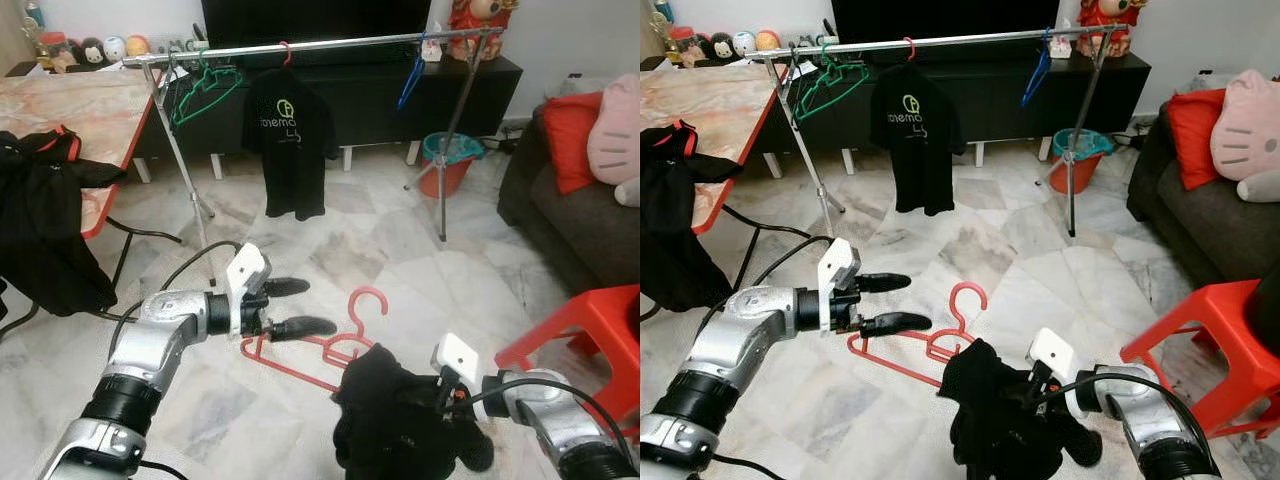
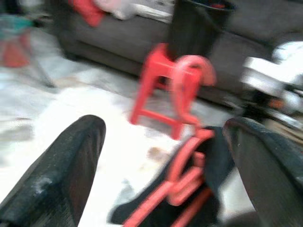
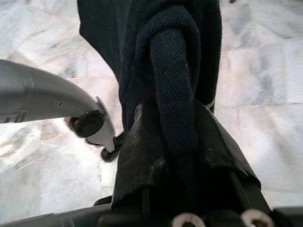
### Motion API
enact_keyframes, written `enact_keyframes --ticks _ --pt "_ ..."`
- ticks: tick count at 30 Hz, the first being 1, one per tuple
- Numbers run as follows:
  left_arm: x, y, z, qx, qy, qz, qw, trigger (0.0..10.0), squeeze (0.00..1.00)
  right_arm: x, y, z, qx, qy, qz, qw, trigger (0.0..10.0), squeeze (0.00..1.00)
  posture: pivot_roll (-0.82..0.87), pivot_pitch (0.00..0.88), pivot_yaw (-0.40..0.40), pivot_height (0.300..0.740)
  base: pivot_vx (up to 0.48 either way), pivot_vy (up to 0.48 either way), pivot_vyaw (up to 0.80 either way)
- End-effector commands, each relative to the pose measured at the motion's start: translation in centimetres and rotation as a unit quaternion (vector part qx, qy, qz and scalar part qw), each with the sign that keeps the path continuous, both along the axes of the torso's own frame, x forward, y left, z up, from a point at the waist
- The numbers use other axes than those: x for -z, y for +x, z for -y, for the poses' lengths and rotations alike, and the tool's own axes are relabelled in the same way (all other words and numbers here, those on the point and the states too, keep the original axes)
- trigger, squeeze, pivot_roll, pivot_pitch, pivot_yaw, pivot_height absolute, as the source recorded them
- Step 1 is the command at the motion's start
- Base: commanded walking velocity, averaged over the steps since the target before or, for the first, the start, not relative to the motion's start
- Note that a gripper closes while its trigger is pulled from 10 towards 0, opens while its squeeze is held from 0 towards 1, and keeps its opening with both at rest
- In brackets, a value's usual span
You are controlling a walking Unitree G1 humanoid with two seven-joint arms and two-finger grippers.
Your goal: Hang hanger
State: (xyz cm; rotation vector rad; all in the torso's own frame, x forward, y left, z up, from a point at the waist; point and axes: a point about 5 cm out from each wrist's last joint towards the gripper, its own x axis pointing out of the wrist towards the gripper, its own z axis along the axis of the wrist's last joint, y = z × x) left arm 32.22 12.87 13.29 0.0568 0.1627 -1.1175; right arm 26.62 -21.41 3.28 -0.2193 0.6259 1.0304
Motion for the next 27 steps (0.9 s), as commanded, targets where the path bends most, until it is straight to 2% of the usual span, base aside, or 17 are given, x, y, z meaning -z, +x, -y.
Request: enact_keyframes --ticks 1,3,4,6,9,11,12,13,14,16,17,18,19,22,25,26,27 --pt "-0.5 1.4 -1.4 -0.087 0.013 0.034 0.996 10.0 0.0 -1.2 1.3 0.8 0.04 -0.009 0.046 0.998 0.0 0.0 -0.09 0.0 0.004 0.732 0.0 0.0 0.0" --pt "-0.5 1.7 -1.7 -0.112 0.014 0.038 0.993 10.0 0.0 -1.3 1.5 1.0 0.051 -0.015 0.055 0.997 0.0 0.0 -0.09 0.0 0.0 0.732 0.0 0.0 0.0" --pt "-0.4 2.3 -2.8 -0.18 0.007 0.041 0.983 10.0 0.0 -1.6 2.1 1.6 0.083 -0.031 0.072 0.994 0.0 0.0 -0.09 0.0 0.001 0.732 0.0 0.0 0.0" --pt "-0.3 2.8 -4.3 -0.265 -0.007 0.041 0.963 10.0 0.0 -1.9 2.8 2.1 0.115 -0.052 0.09 0.988 0.0 0.0 -0.09 0.0 0.0 0.732 0.0 0.0 0.0" --pt "0.3 2.8 -5.8 -0.337 -0.012 0.048 0.94 10.0 0.0 -2.2 3.4 2.5 0.143 -0.07 0.103 0.982 0.0 0.0 -0.08 0.0 -0.011 0.732 0.0 0.0 0.0" --pt "0.5 2.8 -6.0 -0.349 -0.013 0.049 0.936 10.0 0.0 -2.3 3.5 2.5 0.149 -0.073 0.105 0.981 0.0 0.0 -0.08 0.0 -0.011 0.732 0.0 0.0 0.0" --pt "1.0 2.7 -7.0 -0.397 -0.019 0.04 0.917 10.0 0.0 -2.4 3.9 2.5 0.16 -0.085 0.112 0.977 0.0 0.0 -0.08 0.0 -0.013 0.732 0.0 0.0 0.0" --pt "2.0 2.4 -8.7 -0.474 -0.017 0.027 0.88 10.0 0.0 -2.7 4.7 2.4 0.182 -0.093 0.125 0.971 0.0 0.0 -0.08 0.0 -0.016 0.732 0.0 0.0 0.0" --pt "2.3 2.3 -9.3 -0.497 -0.012 0.025 0.867 10.0 0.0 -2.8 5.0 2.3 0.191 -0.092 0.129 0.969 0.0 0.0 -0.08 0.0 -0.016 0.732 0.0 0.0 0.0" --pt "3.2 1.9 -9.9 -0.522 0.009 0.018 0.853 10.0 0.0 -3.3 5.6 1.8 0.198 -0.088 0.139 0.966 0.0 0.0 -0.08 0.0 -0.018 0.732 0.0 0.0 0.0" --pt "4.5 1.4 -10.4 -0.538 0.034 0.001 0.842 10.0 0.0 -3.7 6.2 0.9 0.188 -0.086 0.151 0.967 0.0 0.0 -0.08 0.0 -0.021 0.732 0.0 0.0 0.0" --pt "4.5 1.4 -10.4 -0.538 0.034 0.001 0.842 10.0 0.0 -3.7 6.2 0.9 0.188 -0.086 0.151 0.967 0.0 0.0 -0.08 0.0 -0.021 0.732 0.0 0.0 0.0" --pt "5.7 0.9 -10.5 -0.55 0.046 -0.028 0.834 10.0 0.0 -4.1 6.6 0.2 0.177 -0.087 0.16 0.967 0.0 0.0 -0.08 0.0 -0.031 0.732 0.0 0.0 0.0" --pt "8.1 -0.2 -10.5 -0.554 0.075 -0.08 0.825 10.0 0.0 -5.4 7.8 -1.9 0.133 -0.08 0.185 0.97 0.0 0.0 -0.08 0.0 -0.039 0.732 0.0 0.0 0.0" --pt "9.6 -0.9 -10.3 -0.566 0.062 -0.128 0.812 10.0 0.0 -6.7 8.7 -3.2 0.111 -0.055 0.197 0.972 0.0 0.0 -0.08 0.0 -0.05 0.732 0.0 0.0 0.0" --pt "9.9 -1.1 -10.1 -0.562 0.059 -0.14 0.813 10.0 0.0 -7.0 8.8 -3.4 0.104 -0.046 0.199 0.973 0.0 0.0 -0.08 0.0 -0.05 0.732 0.0 0.0 0.0" --pt "10.5 -1.3 -9.0 -0.53 0.041 -0.158 0.832 10.0 0.0 -7.7 8.9 -4.1 0.08 -0.018 0.199 0.976 0.0 0.0 -0.08 0.0 -0.061 0.732 0.0 0.0 0.0"
